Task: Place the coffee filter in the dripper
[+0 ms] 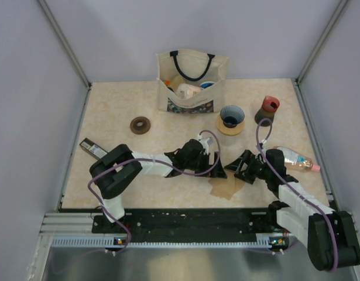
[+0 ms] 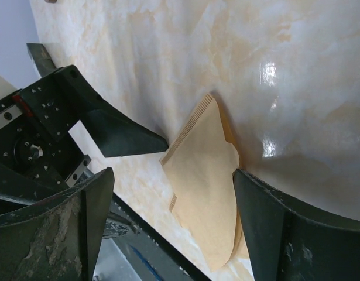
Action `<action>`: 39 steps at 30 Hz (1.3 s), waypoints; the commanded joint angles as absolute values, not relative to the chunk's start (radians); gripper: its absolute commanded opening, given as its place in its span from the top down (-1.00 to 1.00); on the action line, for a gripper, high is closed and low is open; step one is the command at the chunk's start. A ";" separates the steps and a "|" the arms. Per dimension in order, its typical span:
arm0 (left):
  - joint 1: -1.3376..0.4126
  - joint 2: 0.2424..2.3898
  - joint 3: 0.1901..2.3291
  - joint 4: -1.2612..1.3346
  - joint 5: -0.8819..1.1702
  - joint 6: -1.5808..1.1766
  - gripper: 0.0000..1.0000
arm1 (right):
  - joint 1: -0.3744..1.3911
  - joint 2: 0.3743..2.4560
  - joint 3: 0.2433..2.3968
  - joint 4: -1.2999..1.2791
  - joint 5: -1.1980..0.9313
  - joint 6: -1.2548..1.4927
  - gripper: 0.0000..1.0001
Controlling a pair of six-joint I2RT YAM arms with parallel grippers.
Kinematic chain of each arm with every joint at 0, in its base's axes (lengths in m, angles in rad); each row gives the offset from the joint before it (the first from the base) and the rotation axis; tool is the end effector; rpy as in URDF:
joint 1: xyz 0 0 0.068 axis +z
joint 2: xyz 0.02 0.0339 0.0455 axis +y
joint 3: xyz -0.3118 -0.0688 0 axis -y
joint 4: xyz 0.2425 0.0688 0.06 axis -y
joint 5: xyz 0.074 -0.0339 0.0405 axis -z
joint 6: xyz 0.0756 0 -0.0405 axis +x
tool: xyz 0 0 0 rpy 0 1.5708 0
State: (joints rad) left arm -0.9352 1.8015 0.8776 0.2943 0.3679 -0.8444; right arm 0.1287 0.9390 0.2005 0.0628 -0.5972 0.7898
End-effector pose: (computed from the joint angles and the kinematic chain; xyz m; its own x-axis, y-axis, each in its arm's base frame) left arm 0.2169 -0.3398 0.1746 -0.9225 0.0755 -0.3785 0.3520 0.5668 -0.7449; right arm 0.1553 0.0630 0.1609 -0.8211 0.4859 -0.2995 0.0595 0.5947 0.8018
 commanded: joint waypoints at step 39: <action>-0.968 1.715 0.819 0.350 0.353 -0.902 -0.98 | 0.239 0.977 0.254 0.006 -0.577 0.717 1.00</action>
